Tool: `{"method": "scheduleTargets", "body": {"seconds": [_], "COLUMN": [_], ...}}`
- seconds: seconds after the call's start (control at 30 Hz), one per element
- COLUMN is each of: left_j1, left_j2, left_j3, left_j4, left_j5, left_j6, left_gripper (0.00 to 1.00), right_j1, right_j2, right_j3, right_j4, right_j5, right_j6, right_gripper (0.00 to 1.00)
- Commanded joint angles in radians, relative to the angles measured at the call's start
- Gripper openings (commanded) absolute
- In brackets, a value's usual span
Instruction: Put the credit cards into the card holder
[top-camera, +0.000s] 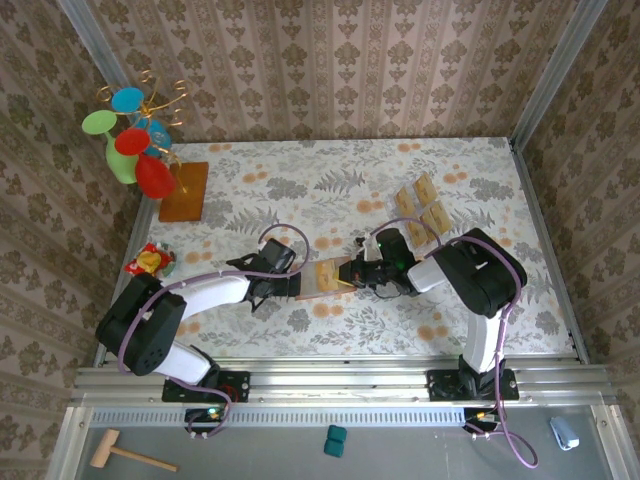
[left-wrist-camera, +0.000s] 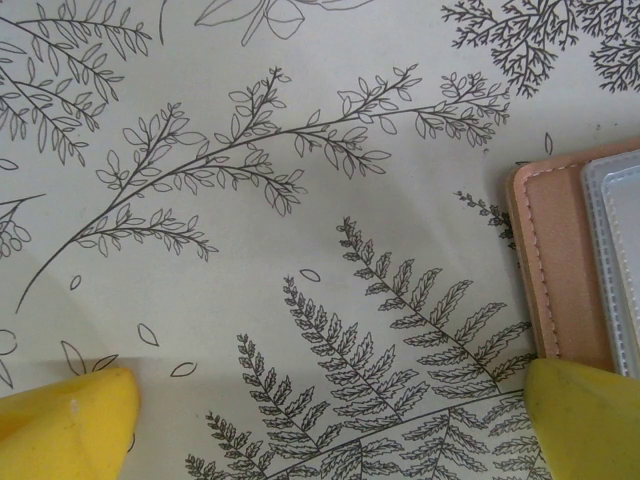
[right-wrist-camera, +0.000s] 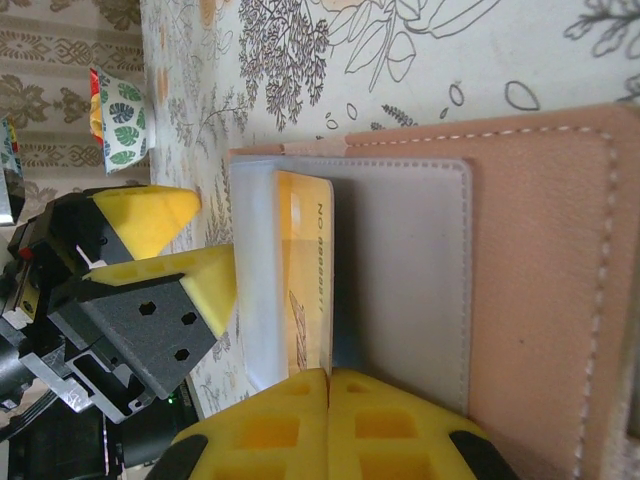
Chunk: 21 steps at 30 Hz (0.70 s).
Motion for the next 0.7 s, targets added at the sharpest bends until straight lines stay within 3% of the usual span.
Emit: {"method": "scheduleTargets", "body": {"seconds": [0.0,0.23,0.47,0.67], "left_j1": [0.001,0.002,0.001,0.008], "left_j2": [0.016,0.019,0.019,0.018], "left_j3": [-0.003,-0.005,-0.006,-0.009], "left_j4": [0.004,0.010,0.019,0.030], "left_j5": [0.003,0.004,0.006,0.009], "left_j6": [-0.012,-0.013,-0.011,-0.002], "left_gripper": [1.00,1.00,1.00,1.00], "right_j1": [0.019,0.020,0.020,0.021], "right_j2": [0.042,0.014,-0.086,-0.143], "right_j3": [0.010,0.040,0.100,0.176], "right_j4": [-0.085,-0.198,-0.402,-0.559], "right_j5": [0.017,0.034,0.083,0.123], "right_j6": [-0.025,-0.081,-0.175,-0.245], "right_gripper": [0.00,0.03,0.44,0.63]}}
